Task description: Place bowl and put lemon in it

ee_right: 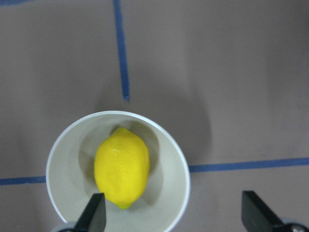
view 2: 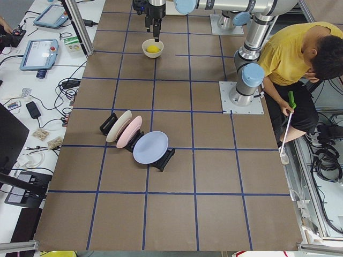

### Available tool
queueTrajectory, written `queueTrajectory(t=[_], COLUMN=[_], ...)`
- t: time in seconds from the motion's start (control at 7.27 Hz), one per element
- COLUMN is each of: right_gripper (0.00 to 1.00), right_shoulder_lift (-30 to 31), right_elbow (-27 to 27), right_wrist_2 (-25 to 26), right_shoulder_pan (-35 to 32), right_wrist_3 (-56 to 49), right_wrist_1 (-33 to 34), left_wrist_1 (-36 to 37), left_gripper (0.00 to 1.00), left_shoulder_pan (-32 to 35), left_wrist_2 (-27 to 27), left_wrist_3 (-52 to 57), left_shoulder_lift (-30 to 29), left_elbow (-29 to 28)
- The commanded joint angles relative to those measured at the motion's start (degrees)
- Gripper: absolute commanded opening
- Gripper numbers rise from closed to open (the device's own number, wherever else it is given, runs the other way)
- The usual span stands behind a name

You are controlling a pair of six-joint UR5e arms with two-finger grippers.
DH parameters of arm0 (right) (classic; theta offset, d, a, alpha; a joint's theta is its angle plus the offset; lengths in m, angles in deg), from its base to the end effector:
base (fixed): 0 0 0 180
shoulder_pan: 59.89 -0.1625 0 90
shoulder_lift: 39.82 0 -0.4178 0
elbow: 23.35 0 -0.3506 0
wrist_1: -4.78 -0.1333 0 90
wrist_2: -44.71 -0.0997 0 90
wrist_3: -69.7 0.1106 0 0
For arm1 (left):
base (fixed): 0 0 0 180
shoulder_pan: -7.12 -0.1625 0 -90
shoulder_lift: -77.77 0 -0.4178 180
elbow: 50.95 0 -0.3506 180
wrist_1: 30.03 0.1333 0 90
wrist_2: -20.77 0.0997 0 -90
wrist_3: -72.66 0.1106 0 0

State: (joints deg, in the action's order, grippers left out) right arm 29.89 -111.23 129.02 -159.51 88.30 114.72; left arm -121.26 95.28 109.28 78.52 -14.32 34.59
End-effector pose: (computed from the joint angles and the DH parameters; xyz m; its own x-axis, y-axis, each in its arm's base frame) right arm 0.2393 -0.5488 0.3381 -0.9826 0.1539 -0.1038 0.1545 0.9880 0.0023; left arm -0.1211 -0.4715 0.4860 -0.9972 0.0706 0.0238 0.0701 0.9973 -0.0224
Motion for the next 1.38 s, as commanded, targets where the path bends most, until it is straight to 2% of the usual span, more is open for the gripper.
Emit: queueTrajectory(t=[0.0, 0.14, 0.55, 0.83, 0.96, 1.24], right_gripper=[1.0, 1.0, 1.0, 1.0, 1.0, 1.0], right_shoulder_lift=[7.7, 10.8, 17.6, 18.8, 18.9, 19.1], right_elbow=[-0.5, -0.5, -0.3, -0.4, -0.5, -0.5], right_wrist_2=[0.9, 1.0, 2.6, 3.0, 6.5, 7.3], right_shoulder_pan=[8.5, 11.1, 11.8, 11.9, 11.8, 11.6], right_wrist_3=[-6.3, -7.4, -7.9, -9.7, -10.2, -9.3], right_wrist_1=[-11.6, -14.6, -22.6, -23.2, -23.4, -23.3], left_wrist_1=[0.0, 0.0, -0.1, -0.1, -0.1, -0.1], left_gripper=[1.0, 1.0, 1.0, 1.0, 1.0, 1.0], left_shoulder_pan=[0.0, -0.1, 0.0, 0.0, 0.0, -0.1], left_wrist_2=[0.0, 0.1, 0.3, 0.3, 0.3, 0.4], left_wrist_3=[0.0, 0.1, 0.1, 0.1, 0.1, 0.2], left_shoulder_lift=[0.3, 0.6, 0.8, 0.8, 0.8, 0.8], left_elbow=[0.5, 0.6, 0.8, 0.8, 0.7, 0.4])
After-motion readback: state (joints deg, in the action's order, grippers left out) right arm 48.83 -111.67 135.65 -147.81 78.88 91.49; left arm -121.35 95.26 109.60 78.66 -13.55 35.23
